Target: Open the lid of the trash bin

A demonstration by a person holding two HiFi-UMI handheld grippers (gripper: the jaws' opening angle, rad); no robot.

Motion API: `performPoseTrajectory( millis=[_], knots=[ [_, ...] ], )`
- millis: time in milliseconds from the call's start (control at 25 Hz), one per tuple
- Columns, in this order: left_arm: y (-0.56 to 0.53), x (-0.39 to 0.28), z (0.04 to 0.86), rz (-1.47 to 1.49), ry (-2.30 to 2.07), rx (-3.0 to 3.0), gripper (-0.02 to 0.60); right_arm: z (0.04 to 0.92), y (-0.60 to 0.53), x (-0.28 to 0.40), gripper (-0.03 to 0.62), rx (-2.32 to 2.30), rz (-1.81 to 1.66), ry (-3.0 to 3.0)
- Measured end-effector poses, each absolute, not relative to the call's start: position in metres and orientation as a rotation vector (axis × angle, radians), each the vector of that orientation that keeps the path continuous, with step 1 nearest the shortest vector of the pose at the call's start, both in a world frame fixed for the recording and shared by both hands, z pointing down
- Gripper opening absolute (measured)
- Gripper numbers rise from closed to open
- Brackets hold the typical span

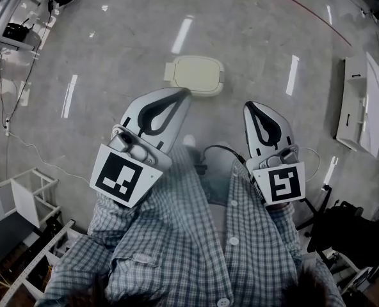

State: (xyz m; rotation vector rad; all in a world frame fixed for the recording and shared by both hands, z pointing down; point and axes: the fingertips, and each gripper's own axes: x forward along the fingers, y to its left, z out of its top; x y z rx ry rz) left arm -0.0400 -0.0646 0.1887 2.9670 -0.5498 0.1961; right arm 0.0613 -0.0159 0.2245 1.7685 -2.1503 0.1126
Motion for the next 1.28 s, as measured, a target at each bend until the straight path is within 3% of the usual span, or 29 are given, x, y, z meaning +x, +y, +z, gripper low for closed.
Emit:
performPoseTrajectory(
  millis=[840,1280],
  knots=[
    [-0.093,-0.040,0.193,0.221,-0.714,2.929,0.005,0.232,-0.058,0.081,0.018,1.676,0.101,-2.223],
    [-0.123,-0.004,0.217,0.288,-0.779,2.849,0.005,0.244,-0.088,0.136,0.018,1.634,0.106,-2.230]
  ],
)
